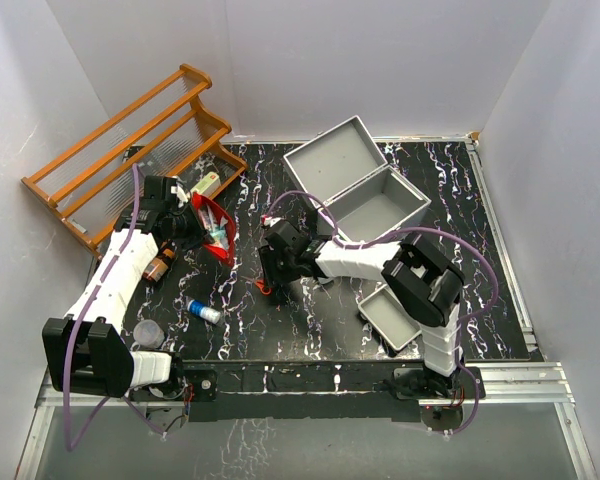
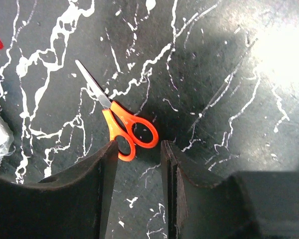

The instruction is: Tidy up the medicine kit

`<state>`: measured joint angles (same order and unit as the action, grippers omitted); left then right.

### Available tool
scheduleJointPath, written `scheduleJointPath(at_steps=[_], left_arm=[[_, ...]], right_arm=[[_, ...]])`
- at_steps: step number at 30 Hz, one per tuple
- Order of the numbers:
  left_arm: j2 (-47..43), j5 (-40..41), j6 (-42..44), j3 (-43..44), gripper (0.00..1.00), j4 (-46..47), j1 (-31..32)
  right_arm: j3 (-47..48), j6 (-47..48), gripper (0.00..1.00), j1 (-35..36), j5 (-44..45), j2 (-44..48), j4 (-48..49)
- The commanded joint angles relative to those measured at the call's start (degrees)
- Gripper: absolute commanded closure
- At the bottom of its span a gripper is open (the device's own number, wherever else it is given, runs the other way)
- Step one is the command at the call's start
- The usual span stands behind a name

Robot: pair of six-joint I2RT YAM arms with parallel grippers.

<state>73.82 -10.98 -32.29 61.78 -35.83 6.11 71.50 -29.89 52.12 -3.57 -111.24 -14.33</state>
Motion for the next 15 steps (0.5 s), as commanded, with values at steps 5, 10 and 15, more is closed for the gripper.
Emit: scheduleJointPath(at_steps=[5,10,15], left_arm=[[-0.1,-1.3,1.2,-0.1,1.00,0.8,-0.2],[-0.1,-0.1,1.4,0.0,1.00,0.5,-0.2],[0.0,-0.1,1.6,-0.1,1.00,0.4,-0.2]], right_arm=[[3.0,5.9,0.63,1.3,4.9,4.2,-6.9],[4.9,13.6,0.78,2.3,3.0,3.6,-7.6],[6.0,17.0,0.82,2.3,-0.8,3.0,-5.5]])
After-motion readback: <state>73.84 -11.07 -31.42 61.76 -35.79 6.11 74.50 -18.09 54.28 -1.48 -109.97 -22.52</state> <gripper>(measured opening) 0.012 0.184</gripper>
